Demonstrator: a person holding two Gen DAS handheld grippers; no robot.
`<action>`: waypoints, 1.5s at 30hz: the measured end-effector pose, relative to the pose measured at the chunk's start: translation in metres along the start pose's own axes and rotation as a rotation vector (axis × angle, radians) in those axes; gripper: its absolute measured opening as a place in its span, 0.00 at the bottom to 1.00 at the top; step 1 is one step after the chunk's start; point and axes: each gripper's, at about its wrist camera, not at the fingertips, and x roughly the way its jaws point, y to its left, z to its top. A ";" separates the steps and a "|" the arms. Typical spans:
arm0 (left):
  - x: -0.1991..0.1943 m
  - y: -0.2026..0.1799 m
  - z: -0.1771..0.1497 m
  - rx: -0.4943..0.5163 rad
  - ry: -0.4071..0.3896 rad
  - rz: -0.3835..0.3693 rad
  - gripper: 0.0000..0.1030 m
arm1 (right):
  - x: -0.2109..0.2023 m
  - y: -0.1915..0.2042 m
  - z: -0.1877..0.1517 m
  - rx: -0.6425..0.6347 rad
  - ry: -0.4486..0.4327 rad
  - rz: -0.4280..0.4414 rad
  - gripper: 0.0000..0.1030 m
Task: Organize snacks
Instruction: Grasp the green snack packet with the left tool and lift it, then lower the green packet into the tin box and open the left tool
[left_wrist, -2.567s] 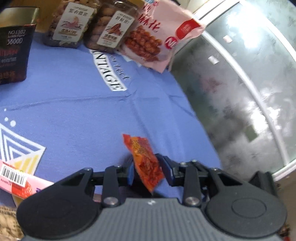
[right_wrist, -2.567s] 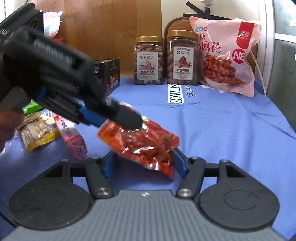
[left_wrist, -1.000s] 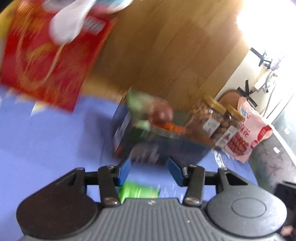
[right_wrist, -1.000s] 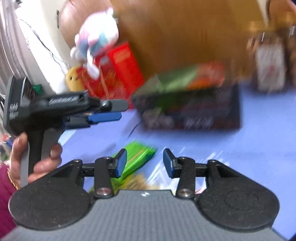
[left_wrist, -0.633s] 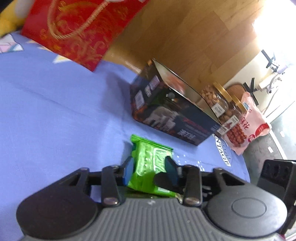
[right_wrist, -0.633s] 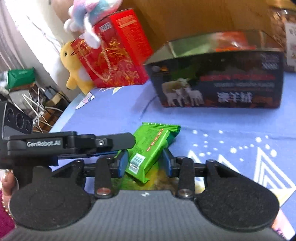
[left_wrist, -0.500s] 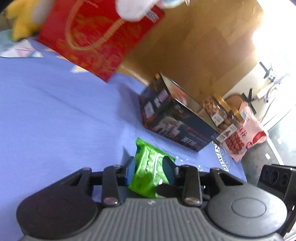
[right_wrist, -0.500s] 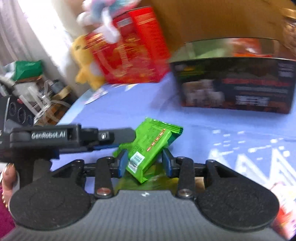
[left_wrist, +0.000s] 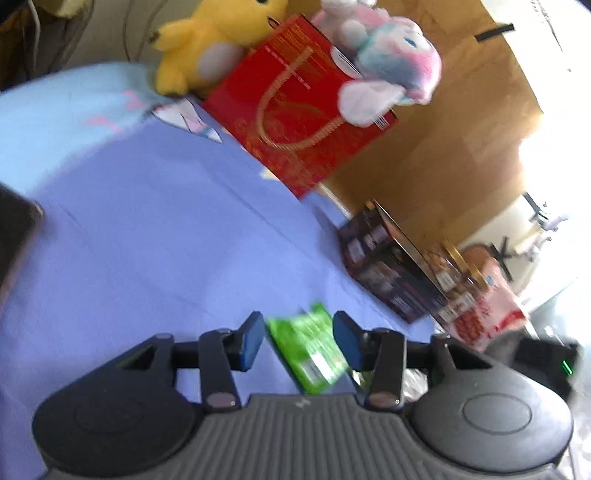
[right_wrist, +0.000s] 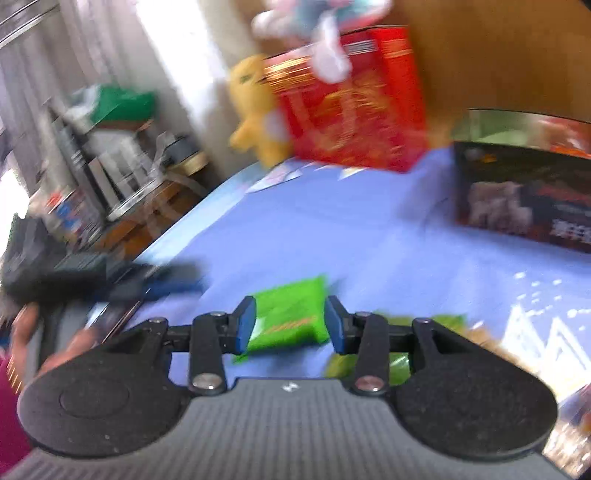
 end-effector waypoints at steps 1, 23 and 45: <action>0.003 -0.004 -0.004 0.006 0.010 -0.010 0.45 | 0.008 -0.004 0.002 0.011 0.013 -0.009 0.43; 0.040 -0.028 -0.035 0.054 0.110 0.017 0.32 | -0.018 0.036 -0.057 -0.217 0.040 0.019 0.40; 0.172 -0.189 0.062 0.390 0.028 -0.062 0.33 | -0.062 -0.062 0.056 -0.092 -0.300 -0.248 0.38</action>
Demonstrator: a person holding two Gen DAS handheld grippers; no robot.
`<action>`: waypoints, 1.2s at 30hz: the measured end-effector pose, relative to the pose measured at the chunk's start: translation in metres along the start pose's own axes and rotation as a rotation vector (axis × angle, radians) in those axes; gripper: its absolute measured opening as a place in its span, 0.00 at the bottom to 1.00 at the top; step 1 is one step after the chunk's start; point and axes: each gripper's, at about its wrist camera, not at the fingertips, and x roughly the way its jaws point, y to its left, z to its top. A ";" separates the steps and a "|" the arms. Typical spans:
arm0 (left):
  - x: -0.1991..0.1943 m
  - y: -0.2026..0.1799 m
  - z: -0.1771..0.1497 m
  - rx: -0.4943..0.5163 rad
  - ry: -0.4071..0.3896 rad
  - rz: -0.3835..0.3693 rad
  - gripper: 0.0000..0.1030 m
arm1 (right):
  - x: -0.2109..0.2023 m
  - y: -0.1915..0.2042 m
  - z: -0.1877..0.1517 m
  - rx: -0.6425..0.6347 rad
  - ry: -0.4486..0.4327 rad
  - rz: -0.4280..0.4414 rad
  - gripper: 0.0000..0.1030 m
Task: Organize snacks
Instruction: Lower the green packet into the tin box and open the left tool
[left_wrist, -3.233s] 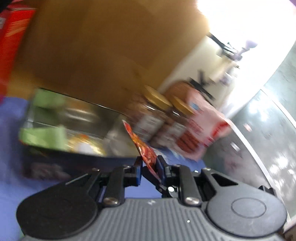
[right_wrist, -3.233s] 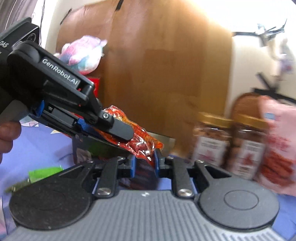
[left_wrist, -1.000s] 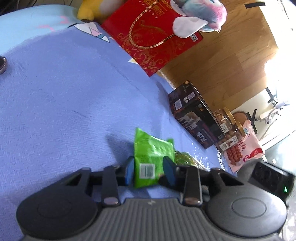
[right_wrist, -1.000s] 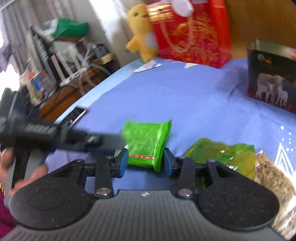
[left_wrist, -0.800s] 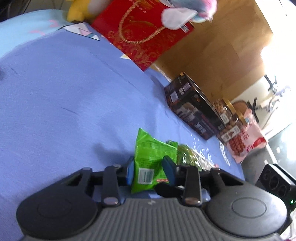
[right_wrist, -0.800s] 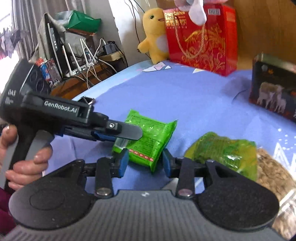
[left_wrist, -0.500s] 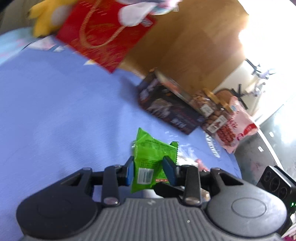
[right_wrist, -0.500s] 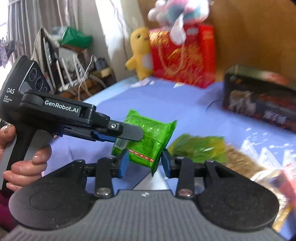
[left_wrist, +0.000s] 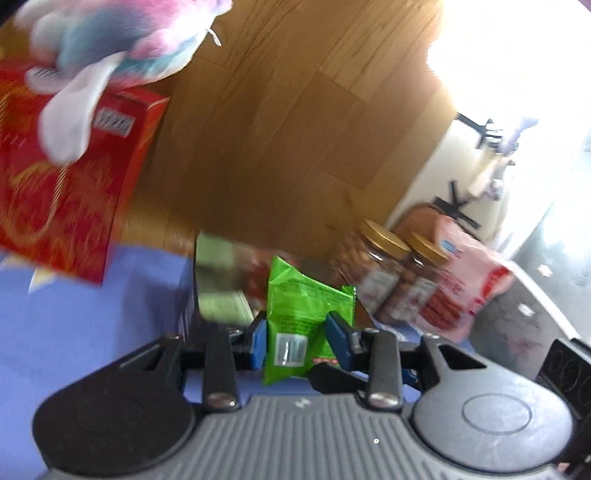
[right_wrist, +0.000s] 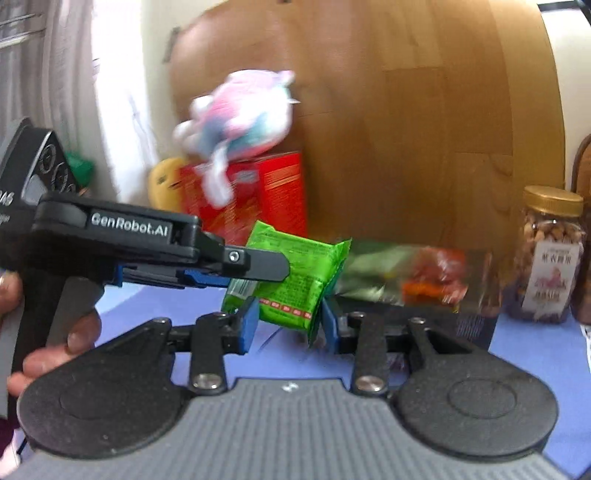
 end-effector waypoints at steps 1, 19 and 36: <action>0.013 0.001 0.007 0.010 0.001 0.023 0.33 | 0.013 -0.007 0.006 0.018 0.008 -0.014 0.38; 0.032 -0.019 -0.016 0.189 -0.018 0.314 0.41 | -0.012 -0.035 -0.024 0.217 0.004 -0.038 0.43; -0.013 -0.049 -0.105 0.237 0.046 0.363 0.41 | -0.095 -0.020 -0.105 0.270 0.003 -0.146 0.44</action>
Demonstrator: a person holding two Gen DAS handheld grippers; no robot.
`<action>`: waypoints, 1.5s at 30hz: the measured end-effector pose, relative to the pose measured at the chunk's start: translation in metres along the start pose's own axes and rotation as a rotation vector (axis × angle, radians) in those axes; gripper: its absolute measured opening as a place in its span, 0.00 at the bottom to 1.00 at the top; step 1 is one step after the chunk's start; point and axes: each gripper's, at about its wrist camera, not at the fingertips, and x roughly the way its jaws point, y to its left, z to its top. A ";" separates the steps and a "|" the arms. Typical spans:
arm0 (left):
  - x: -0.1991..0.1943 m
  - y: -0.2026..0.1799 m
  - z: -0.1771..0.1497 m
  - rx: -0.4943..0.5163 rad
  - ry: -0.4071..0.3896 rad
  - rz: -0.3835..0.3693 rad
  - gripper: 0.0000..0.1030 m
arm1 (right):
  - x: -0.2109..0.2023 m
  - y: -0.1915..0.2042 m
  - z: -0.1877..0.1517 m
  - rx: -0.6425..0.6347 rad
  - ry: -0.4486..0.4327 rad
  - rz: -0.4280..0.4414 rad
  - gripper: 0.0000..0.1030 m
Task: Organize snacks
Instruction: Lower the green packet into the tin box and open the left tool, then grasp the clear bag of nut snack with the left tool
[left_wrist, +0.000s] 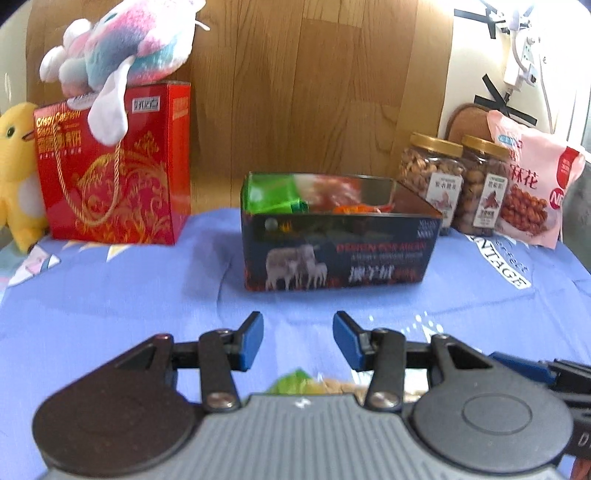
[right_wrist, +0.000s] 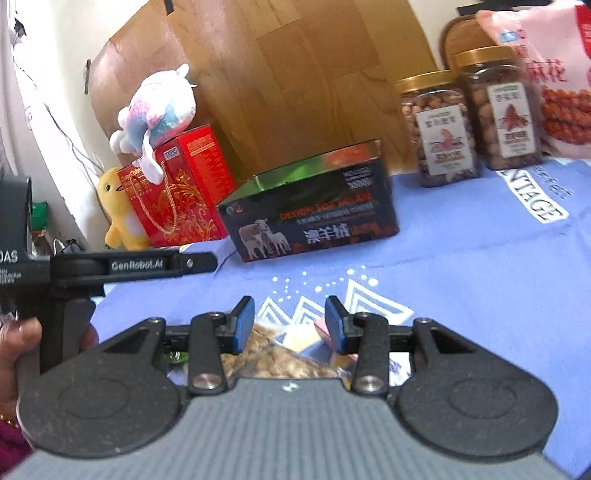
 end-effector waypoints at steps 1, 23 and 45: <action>-0.002 0.001 -0.004 -0.007 -0.001 -0.007 0.42 | -0.003 0.000 -0.002 -0.006 -0.004 -0.006 0.44; -0.014 0.076 -0.065 -0.204 -0.027 -0.081 0.51 | 0.018 0.041 -0.029 -0.065 0.134 0.123 0.18; 0.028 -0.057 0.000 -0.101 0.166 -0.535 0.55 | -0.085 -0.087 -0.031 0.148 -0.077 -0.168 0.09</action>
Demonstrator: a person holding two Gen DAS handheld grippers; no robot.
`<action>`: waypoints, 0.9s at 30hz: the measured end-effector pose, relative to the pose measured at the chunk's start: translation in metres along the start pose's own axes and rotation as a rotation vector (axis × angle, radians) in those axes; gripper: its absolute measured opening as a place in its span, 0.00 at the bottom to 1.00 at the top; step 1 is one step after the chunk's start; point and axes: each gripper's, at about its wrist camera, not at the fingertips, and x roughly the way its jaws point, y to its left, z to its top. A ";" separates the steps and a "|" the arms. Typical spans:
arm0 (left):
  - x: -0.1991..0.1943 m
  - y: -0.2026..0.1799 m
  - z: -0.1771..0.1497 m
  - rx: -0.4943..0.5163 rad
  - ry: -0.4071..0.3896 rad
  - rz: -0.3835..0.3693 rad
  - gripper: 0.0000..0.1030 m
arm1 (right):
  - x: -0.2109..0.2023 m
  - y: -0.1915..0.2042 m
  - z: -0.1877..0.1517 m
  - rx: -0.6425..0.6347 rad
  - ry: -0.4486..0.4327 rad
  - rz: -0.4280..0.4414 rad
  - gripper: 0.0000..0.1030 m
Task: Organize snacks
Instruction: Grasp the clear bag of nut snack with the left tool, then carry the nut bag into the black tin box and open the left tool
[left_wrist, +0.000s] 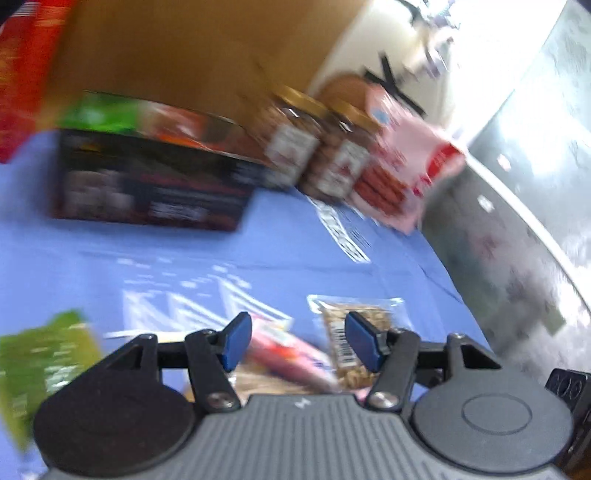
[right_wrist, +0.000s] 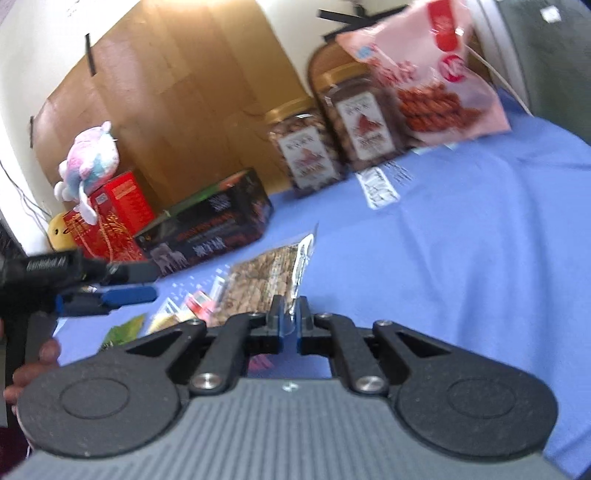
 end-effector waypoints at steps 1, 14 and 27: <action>0.011 -0.008 0.001 0.021 0.021 -0.001 0.57 | -0.002 -0.003 -0.003 0.012 0.001 -0.004 0.09; 0.085 -0.069 -0.018 0.191 0.200 -0.016 0.33 | -0.001 -0.026 -0.015 0.055 0.023 0.028 0.09; 0.034 -0.038 0.028 0.144 0.038 -0.038 0.25 | 0.028 0.010 0.024 -0.045 -0.007 0.113 0.08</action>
